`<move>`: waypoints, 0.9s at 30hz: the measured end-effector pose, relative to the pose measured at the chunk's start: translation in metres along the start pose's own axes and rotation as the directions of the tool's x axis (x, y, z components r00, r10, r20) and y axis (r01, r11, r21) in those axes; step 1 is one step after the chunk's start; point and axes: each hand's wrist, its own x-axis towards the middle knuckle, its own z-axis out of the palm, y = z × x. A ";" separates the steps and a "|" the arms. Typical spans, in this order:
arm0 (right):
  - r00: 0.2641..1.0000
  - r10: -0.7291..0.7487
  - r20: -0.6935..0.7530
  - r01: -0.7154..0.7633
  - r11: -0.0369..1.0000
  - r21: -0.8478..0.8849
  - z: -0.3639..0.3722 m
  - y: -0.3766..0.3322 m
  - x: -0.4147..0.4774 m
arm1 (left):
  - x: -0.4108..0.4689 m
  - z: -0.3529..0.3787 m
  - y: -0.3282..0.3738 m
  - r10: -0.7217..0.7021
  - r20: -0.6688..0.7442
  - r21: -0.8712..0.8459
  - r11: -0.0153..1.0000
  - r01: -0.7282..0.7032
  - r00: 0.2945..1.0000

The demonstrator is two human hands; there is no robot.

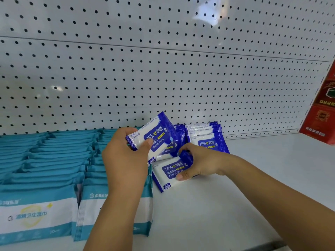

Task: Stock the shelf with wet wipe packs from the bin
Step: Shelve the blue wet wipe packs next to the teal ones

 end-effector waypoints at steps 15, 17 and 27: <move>0.717 -0.379 -0.586 0.216 0.919 -0.330 0.022 0.003 0.049 | 0.001 0.002 -0.001 0.000 -0.011 -0.010 1.000 0.000 1.000; 0.718 -0.388 -0.577 0.236 0.916 -0.323 0.026 0.001 0.053 | 0.002 0.002 -0.003 0.004 -0.011 -0.004 1.000 -0.004 1.000; 0.756 -0.308 -0.578 0.365 0.931 -0.017 0.001 0.009 -0.006 | -0.002 0.005 0.005 0.030 0.100 0.041 0.999 -0.034 0.994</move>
